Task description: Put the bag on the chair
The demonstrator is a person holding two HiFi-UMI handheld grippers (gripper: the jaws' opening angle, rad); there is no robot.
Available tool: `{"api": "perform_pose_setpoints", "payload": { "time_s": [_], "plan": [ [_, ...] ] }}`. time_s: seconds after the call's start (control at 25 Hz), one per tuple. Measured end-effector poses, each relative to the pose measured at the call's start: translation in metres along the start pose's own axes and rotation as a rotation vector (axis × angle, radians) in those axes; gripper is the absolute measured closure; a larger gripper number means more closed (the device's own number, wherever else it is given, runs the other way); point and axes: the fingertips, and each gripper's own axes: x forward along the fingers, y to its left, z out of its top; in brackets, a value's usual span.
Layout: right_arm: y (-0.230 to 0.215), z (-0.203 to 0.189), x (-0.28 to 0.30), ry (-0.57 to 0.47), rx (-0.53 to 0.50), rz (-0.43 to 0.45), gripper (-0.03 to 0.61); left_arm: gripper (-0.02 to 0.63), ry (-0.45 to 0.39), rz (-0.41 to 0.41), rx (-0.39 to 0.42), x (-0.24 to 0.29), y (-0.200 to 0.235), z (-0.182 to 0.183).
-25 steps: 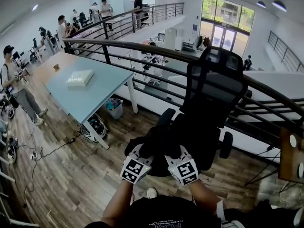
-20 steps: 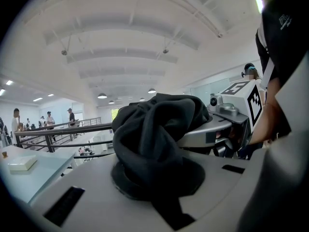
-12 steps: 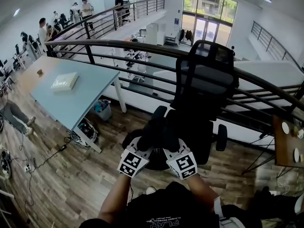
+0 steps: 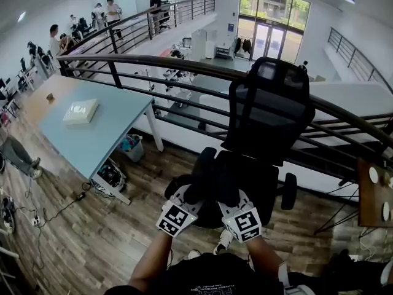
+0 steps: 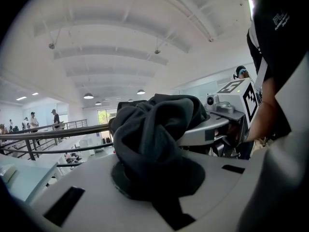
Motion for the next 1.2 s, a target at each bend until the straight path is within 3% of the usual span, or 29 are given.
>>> {"api": "perform_pose_setpoints", "payload": {
  "time_s": [0.24, 0.64, 1.2],
  "plan": [
    [-0.051, 0.002, 0.022, -0.017, 0.002, 0.001, 0.545, 0.568, 0.005, -0.003, -0.003, 0.049, 0.025, 0.009],
    [-0.174, 0.016, 0.039, -0.015, 0.011, -0.001, 0.545, 0.568, 0.001, -0.019, -0.008, 0.166, 0.056, 0.054],
    [-0.271, -0.015, 0.053, 0.023, 0.007, -0.04, 0.545, 0.568, 0.014, -0.055, -0.025, 0.265, 0.072, 0.055]
  ]
}}
